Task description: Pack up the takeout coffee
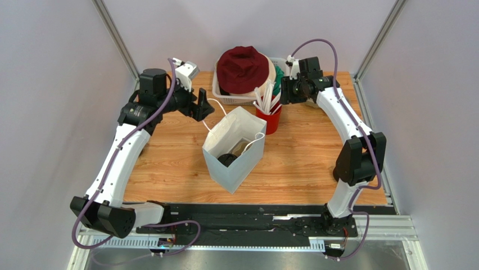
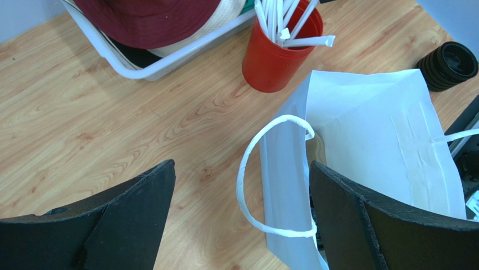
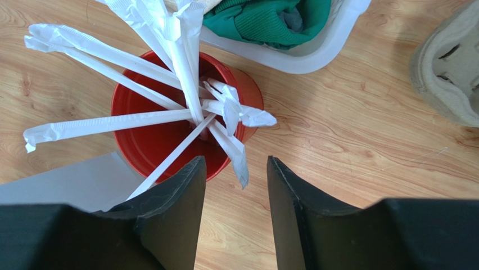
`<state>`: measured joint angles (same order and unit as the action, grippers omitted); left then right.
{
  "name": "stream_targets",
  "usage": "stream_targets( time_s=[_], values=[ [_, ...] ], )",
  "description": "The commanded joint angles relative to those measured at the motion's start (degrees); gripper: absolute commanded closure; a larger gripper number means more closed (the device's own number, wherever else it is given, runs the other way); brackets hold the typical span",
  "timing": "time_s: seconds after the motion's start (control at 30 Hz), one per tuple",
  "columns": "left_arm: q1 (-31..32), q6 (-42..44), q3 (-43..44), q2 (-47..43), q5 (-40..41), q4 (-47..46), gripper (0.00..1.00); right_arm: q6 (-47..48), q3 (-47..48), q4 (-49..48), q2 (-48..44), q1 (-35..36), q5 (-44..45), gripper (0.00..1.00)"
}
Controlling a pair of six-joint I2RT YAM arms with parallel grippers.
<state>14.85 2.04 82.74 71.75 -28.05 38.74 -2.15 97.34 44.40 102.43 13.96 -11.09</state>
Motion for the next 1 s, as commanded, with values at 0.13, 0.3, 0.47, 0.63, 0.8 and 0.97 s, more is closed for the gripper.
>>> stream_targets(
  time_s=[0.13, 0.3, 0.47, 0.63, 0.8, 0.97],
  values=[
    [-0.3, 0.9, -0.6, -1.2, -1.7, -2.2, 0.02, -1.5, -0.3, -3.8, 1.0, 0.2, -1.9, 0.61],
    [-0.3, 0.7, -0.8, -1.0, -2.0, -2.4, 0.02, -1.3, -0.7, -4.4, 1.2, 0.3, -1.8, 0.66],
    [-0.3, 0.6, -0.9, -1.0, -2.3, -2.4, 0.01, -1.0, -0.7, -4.5, 1.5, 0.4, -1.2, 0.77],
    [-0.3, 0.6, -1.0, -1.0, -2.7, -2.5, 0.01, -0.9, -0.4, -3.8, 1.1, 0.5, -0.4, 0.93],
    [-0.3, 0.6, -0.6, -0.7, -3.6, -2.4, 0.01, 0.0, 3.4, 0.1, -0.4, 0.7, -0.2, 1.0],
    [-0.3, 0.6, 0.1, -0.3, -4.4, -2.0, 0.04, 1.7, 8.7, 7.4, -2.7, 1.0, -0.3, 1.0]
  ],
)
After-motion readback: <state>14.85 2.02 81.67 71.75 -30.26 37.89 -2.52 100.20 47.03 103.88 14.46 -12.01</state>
